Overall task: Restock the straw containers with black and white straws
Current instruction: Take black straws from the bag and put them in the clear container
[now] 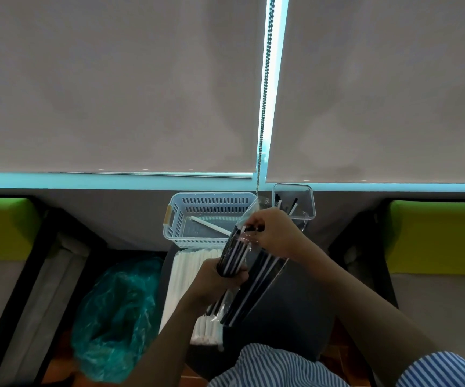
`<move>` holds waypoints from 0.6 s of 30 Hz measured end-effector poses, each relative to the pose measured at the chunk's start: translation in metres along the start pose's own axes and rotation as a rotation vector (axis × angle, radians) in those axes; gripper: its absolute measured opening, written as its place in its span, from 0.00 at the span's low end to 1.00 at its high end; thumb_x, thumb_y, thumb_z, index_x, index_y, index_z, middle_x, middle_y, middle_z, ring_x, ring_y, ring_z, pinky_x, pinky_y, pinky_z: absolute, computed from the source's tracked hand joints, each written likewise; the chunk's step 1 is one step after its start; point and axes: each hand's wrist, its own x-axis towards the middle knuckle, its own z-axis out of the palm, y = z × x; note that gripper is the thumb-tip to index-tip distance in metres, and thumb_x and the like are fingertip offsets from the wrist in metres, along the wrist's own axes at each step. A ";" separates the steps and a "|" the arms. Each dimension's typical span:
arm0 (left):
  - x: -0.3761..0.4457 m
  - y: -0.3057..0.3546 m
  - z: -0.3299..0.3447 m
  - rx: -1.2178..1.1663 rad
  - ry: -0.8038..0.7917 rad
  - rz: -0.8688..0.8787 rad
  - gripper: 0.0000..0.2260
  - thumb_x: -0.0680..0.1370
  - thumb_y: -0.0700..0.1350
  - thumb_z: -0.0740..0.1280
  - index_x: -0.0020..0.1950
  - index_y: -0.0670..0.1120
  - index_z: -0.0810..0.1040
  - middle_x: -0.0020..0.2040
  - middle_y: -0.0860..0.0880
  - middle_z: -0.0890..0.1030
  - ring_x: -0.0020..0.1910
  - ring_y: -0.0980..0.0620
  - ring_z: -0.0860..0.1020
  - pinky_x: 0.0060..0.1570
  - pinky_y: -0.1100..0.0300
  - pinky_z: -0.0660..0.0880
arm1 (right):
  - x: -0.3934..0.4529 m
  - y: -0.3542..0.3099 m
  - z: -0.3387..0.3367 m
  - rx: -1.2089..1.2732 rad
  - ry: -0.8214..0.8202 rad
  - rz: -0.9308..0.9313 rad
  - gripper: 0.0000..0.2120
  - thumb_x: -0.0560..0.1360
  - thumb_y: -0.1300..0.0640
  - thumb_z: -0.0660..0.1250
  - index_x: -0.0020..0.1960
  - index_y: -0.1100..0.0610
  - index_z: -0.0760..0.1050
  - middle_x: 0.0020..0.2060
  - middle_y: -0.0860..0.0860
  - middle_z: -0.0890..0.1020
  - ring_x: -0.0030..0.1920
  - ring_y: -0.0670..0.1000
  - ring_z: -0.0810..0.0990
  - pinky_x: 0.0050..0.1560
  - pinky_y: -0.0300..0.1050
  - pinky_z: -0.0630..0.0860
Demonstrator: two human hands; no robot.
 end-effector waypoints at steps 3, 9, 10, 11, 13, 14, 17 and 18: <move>0.002 0.000 0.001 -0.009 -0.007 0.005 0.05 0.74 0.35 0.75 0.48 0.40 0.85 0.40 0.48 0.86 0.40 0.53 0.85 0.42 0.63 0.79 | 0.002 0.001 -0.005 -0.009 0.018 -0.003 0.07 0.75 0.60 0.73 0.53 0.60 0.82 0.43 0.51 0.84 0.41 0.45 0.82 0.44 0.33 0.76; 0.004 0.000 0.004 -0.012 -0.006 -0.007 0.03 0.74 0.36 0.75 0.46 0.42 0.85 0.40 0.48 0.86 0.41 0.52 0.85 0.43 0.62 0.80 | 0.008 0.004 -0.015 0.007 0.092 0.023 0.05 0.76 0.60 0.73 0.51 0.58 0.82 0.38 0.47 0.82 0.37 0.46 0.81 0.48 0.45 0.81; 0.004 0.000 0.004 -0.008 -0.007 -0.008 0.03 0.74 0.37 0.75 0.46 0.43 0.85 0.40 0.48 0.86 0.40 0.52 0.84 0.42 0.62 0.80 | 0.008 0.005 -0.015 0.022 0.110 0.030 0.05 0.76 0.60 0.73 0.51 0.58 0.82 0.37 0.47 0.82 0.37 0.47 0.81 0.47 0.46 0.82; 0.005 0.001 0.004 -0.009 -0.009 -0.009 0.03 0.74 0.37 0.75 0.46 0.43 0.85 0.39 0.49 0.85 0.39 0.53 0.84 0.42 0.61 0.79 | 0.009 0.005 -0.016 0.034 0.127 0.039 0.05 0.76 0.60 0.73 0.51 0.58 0.82 0.38 0.48 0.83 0.37 0.48 0.82 0.47 0.46 0.82; 0.005 0.003 0.003 -0.016 -0.016 -0.004 0.03 0.75 0.38 0.75 0.46 0.44 0.85 0.39 0.49 0.85 0.39 0.53 0.83 0.42 0.60 0.79 | 0.009 0.004 -0.016 0.050 0.154 0.047 0.05 0.76 0.61 0.72 0.51 0.59 0.82 0.39 0.49 0.83 0.39 0.49 0.82 0.47 0.46 0.82; 0.005 0.003 0.003 -0.018 -0.018 -0.001 0.03 0.75 0.38 0.75 0.46 0.44 0.85 0.40 0.49 0.85 0.39 0.53 0.83 0.43 0.60 0.79 | 0.009 0.003 -0.016 0.056 0.166 0.044 0.05 0.76 0.61 0.72 0.51 0.58 0.82 0.39 0.48 0.82 0.39 0.49 0.82 0.47 0.45 0.81; 0.005 0.006 0.005 -0.026 -0.011 0.007 0.03 0.75 0.37 0.74 0.47 0.42 0.85 0.38 0.50 0.85 0.38 0.55 0.83 0.41 0.62 0.78 | 0.009 0.000 -0.015 0.068 0.209 0.035 0.04 0.75 0.61 0.73 0.50 0.57 0.83 0.38 0.48 0.82 0.38 0.47 0.80 0.44 0.42 0.79; 0.004 0.006 0.005 -0.027 -0.009 0.009 0.02 0.76 0.37 0.74 0.47 0.42 0.85 0.37 0.51 0.85 0.37 0.55 0.82 0.40 0.62 0.78 | 0.009 -0.001 -0.014 0.074 0.220 0.035 0.04 0.75 0.61 0.73 0.50 0.58 0.83 0.38 0.49 0.83 0.38 0.47 0.80 0.44 0.42 0.79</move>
